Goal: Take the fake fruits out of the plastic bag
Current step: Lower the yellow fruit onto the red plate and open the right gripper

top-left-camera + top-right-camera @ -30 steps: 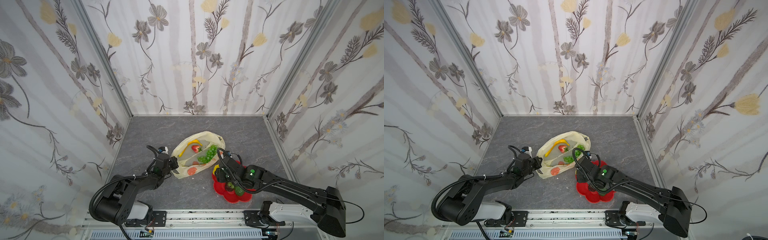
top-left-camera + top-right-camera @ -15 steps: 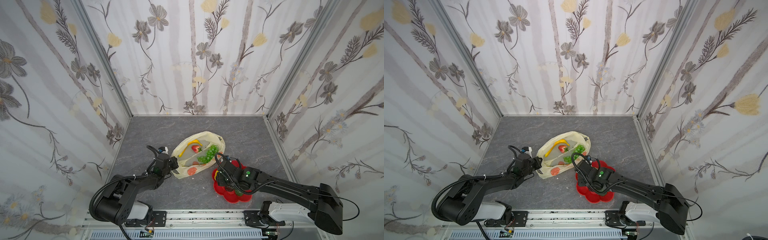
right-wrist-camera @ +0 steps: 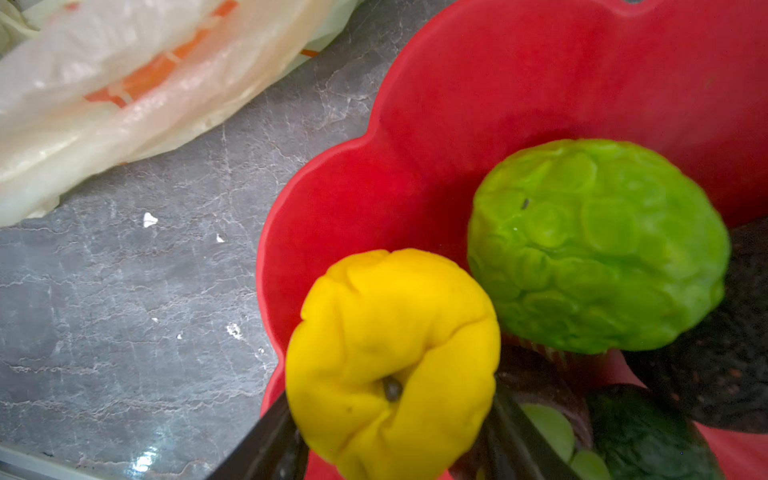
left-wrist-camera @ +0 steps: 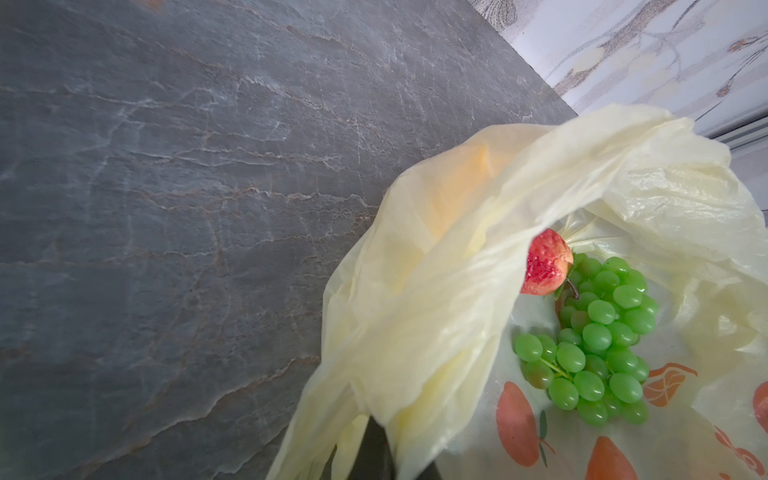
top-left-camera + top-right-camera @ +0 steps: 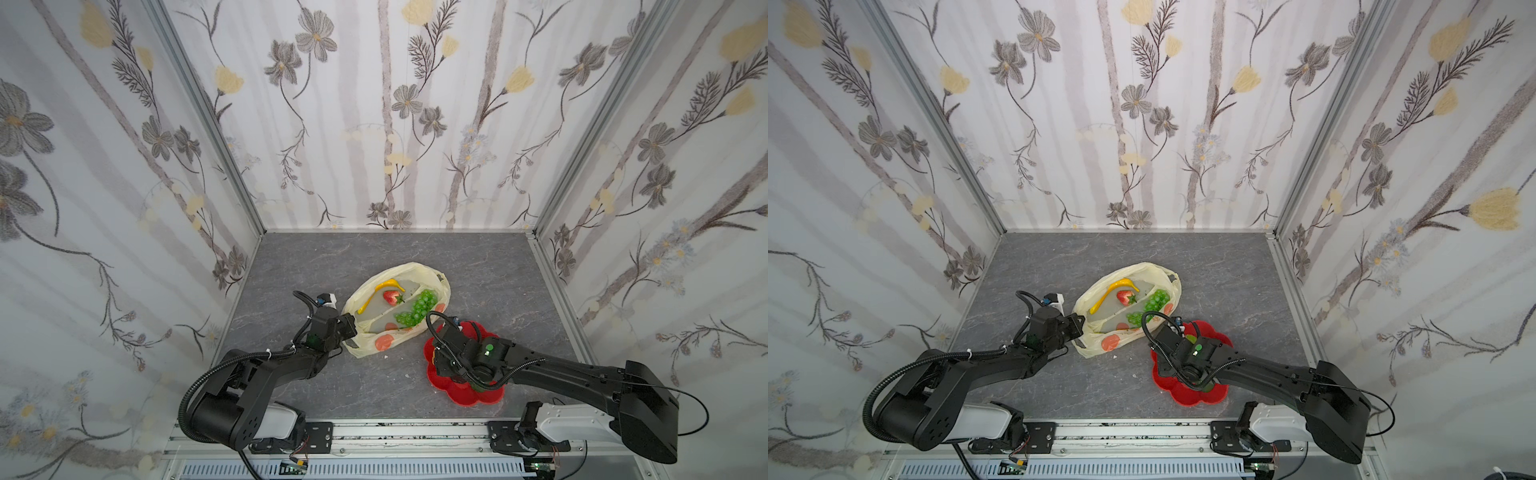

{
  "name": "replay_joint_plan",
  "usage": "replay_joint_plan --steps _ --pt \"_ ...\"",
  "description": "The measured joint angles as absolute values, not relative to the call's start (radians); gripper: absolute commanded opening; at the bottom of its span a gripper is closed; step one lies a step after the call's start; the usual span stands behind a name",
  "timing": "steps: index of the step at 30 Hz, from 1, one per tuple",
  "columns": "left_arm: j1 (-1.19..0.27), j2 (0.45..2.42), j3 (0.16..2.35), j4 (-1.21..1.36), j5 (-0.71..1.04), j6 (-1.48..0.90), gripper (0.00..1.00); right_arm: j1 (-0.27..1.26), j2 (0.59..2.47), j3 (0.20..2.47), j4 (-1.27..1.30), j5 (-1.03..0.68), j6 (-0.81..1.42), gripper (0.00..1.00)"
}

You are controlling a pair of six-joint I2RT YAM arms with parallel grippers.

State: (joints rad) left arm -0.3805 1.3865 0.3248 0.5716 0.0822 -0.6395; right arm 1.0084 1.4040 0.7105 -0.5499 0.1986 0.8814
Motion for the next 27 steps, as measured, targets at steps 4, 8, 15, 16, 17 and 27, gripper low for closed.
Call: replay_joint_plan --steps 4,8,15,16,17,27 --pt "-0.38 1.386 0.325 0.572 0.082 -0.64 0.0 1.008 1.417 0.706 -0.543 0.208 0.882 0.6" --pt "-0.379 1.387 0.325 0.572 0.082 -0.64 0.0 1.008 1.428 0.706 -0.542 0.211 0.883 0.6" --pt "-0.379 1.388 0.325 0.572 0.082 -0.64 0.0 1.009 1.43 0.705 -0.543 0.212 0.889 0.67" --pt "-0.379 1.39 0.325 0.572 0.082 -0.64 0.0 1.009 1.43 0.705 -0.543 0.212 0.889 0.68" --pt "-0.378 1.391 0.325 0.572 0.082 -0.64 0.0 1.009 1.43 0.705 -0.543 0.213 0.889 0.69" --pt "-0.377 1.396 0.325 0.572 0.082 -0.64 0.0 1.01 1.405 0.728 -0.577 0.242 0.899 0.73"
